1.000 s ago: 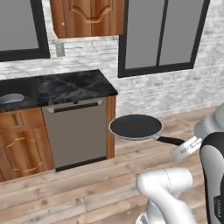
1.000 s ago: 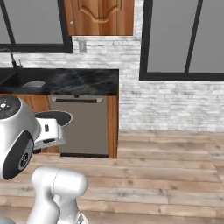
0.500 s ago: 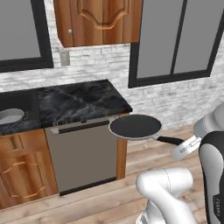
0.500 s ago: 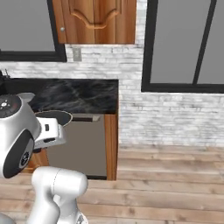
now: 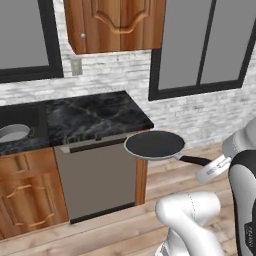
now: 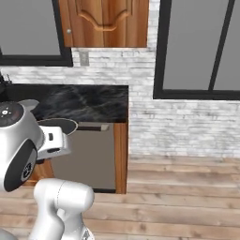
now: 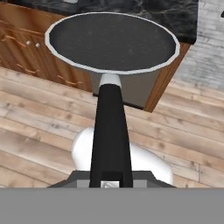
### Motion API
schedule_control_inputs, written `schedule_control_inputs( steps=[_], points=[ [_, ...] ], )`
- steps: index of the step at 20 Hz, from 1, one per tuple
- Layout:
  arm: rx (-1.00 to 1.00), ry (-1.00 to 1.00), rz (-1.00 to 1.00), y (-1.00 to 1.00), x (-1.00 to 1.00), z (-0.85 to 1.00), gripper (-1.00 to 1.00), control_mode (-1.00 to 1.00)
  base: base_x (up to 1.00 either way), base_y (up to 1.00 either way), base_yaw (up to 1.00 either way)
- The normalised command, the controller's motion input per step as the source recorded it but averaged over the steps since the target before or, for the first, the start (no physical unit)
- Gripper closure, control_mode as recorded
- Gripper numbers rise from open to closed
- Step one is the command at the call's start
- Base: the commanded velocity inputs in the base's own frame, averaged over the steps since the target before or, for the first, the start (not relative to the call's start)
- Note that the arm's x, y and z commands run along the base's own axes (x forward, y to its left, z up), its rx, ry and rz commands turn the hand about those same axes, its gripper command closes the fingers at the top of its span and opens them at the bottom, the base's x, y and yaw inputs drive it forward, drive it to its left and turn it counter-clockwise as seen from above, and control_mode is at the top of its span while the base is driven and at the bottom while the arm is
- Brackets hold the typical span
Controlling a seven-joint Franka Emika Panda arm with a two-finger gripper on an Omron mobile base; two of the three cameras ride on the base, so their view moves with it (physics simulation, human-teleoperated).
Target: Move the pot and pan from the stove into the sink.
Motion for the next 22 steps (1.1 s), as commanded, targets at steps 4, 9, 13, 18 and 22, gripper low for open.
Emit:
schedule_control_inputs(
  steps=[4, 9, 13, 18, 22],
  points=[
    [0.00, 0.00, 0.00, 0.00, 0.00, 0.00, 1.00, 1.00, 0.00, 0.78, 0.00],
    [0.00, 0.00, 0.00, 0.00, 0.00, 0.00, 1.00, 1.00, 0.00, 0.98, 0.00],
    [0.00, 0.00, 0.00, 0.00, 0.00, 0.00, 1.00, 1.00, 0.00, 1.00, 0.00],
    [0.00, 0.00, 0.00, 0.00, 0.00, 0.00, 1.00, 1.00, 0.00, 1.00, 0.00],
    [0.00, 0.00, 0.00, 0.00, 0.00, 0.00, 1.00, 1.00, 0.00, 0.97, 0.00]
  ],
)
